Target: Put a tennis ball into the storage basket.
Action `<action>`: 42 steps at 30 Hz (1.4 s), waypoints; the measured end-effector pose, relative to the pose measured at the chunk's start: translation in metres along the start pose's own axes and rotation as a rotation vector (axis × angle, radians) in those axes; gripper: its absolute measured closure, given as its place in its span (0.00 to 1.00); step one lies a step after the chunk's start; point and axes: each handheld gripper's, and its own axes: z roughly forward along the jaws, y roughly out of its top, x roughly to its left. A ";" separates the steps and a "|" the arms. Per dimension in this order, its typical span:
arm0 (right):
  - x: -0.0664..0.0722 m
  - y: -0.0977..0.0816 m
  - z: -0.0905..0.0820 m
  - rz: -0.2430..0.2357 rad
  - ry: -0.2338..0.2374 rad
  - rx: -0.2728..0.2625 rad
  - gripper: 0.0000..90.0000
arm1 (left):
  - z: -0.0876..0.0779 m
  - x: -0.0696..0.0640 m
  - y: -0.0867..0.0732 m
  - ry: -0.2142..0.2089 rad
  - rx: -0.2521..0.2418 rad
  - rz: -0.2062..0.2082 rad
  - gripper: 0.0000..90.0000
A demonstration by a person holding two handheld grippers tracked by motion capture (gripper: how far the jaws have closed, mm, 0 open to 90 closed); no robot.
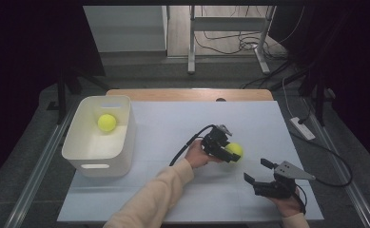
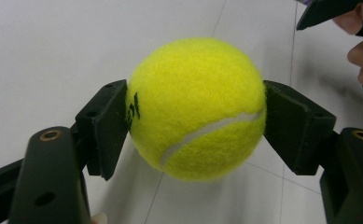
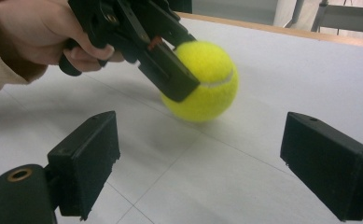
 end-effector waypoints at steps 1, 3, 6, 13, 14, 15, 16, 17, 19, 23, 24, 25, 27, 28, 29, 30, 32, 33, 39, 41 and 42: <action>0.000 0.000 0.000 0.002 0.000 0.000 0.13 | -0.003 0.000 0.000 0.002 -0.005 0.003 0.31; 0.001 0.001 0.000 0.003 0.001 -0.001 0.13 | -0.008 0.000 -0.001 0.006 -0.018 0.005 0.31; 0.001 0.001 0.001 0.003 0.004 -0.002 0.13 | -0.017 0.001 -0.003 0.023 -0.037 0.004 0.31; 0.001 0.001 0.002 -0.001 0.001 0.001 0.13 | -0.036 0.001 -0.005 0.039 -0.083 -0.003 0.31; 0.001 0.001 0.002 0.000 0.001 0.001 0.13 | -0.038 0.001 -0.005 0.041 -0.084 -0.001 0.31; 0.001 0.001 0.002 0.000 0.001 0.001 0.13 | -0.041 0.000 -0.006 0.045 -0.089 0.003 0.31; 0.001 0.001 0.002 0.000 0.001 0.001 0.13 | -0.043 0.000 -0.006 0.051 -0.094 0.007 0.31; 0.001 0.001 0.002 -0.003 0.001 0.002 0.13 | -0.045 0.000 -0.007 0.052 -0.099 0.010 0.31; 0.001 0.002 0.003 -0.002 0.000 0.004 0.13 | -0.048 -0.001 -0.007 0.054 -0.106 0.007 0.31; 0.002 0.002 0.003 -0.001 0.000 0.003 0.13 | -0.061 -0.003 -0.009 0.073 -0.126 0.025 0.31; 0.002 0.002 0.003 -0.001 0.000 0.003 0.13 | -0.064 -0.003 -0.009 0.077 -0.132 0.029 0.31; 0.002 0.002 0.003 -0.001 0.000 0.003 0.13 | -0.064 -0.003 -0.009 0.077 -0.132 0.029 0.31; 0.002 0.002 0.004 -0.001 -0.001 0.005 0.13 | -0.070 -0.005 -0.010 0.082 -0.154 0.021 0.31; 0.002 0.002 0.004 0.000 -0.003 0.005 0.13 | -0.073 -0.005 -0.010 0.084 -0.158 0.027 0.31; 0.002 0.002 0.004 0.000 -0.003 0.006 0.13 | -0.075 -0.006 -0.011 0.087 -0.167 0.025 0.31; 0.002 0.002 0.004 0.000 -0.002 0.006 0.13 | -0.077 -0.006 -0.011 0.089 -0.174 0.022 0.31; 0.002 0.002 0.005 0.001 -0.003 0.007 0.13 | -0.083 -0.007 -0.013 0.095 -0.187 0.024 0.31; 0.002 0.002 0.005 0.001 -0.003 0.007 0.13 | -0.086 -0.007 -0.013 0.097 -0.190 0.028 0.31; 0.002 0.003 0.005 0.003 0.001 0.009 0.13 | -0.104 -0.009 -0.016 0.123 -0.228 0.030 0.31; 0.002 0.003 0.005 0.002 0.001 0.009 0.13 | -0.109 -0.009 -0.017 0.128 -0.237 0.026 0.31; 0.003 0.003 0.005 0.002 0.000 0.007 0.13 | -0.114 -0.009 -0.018 0.134 -0.248 0.020 0.31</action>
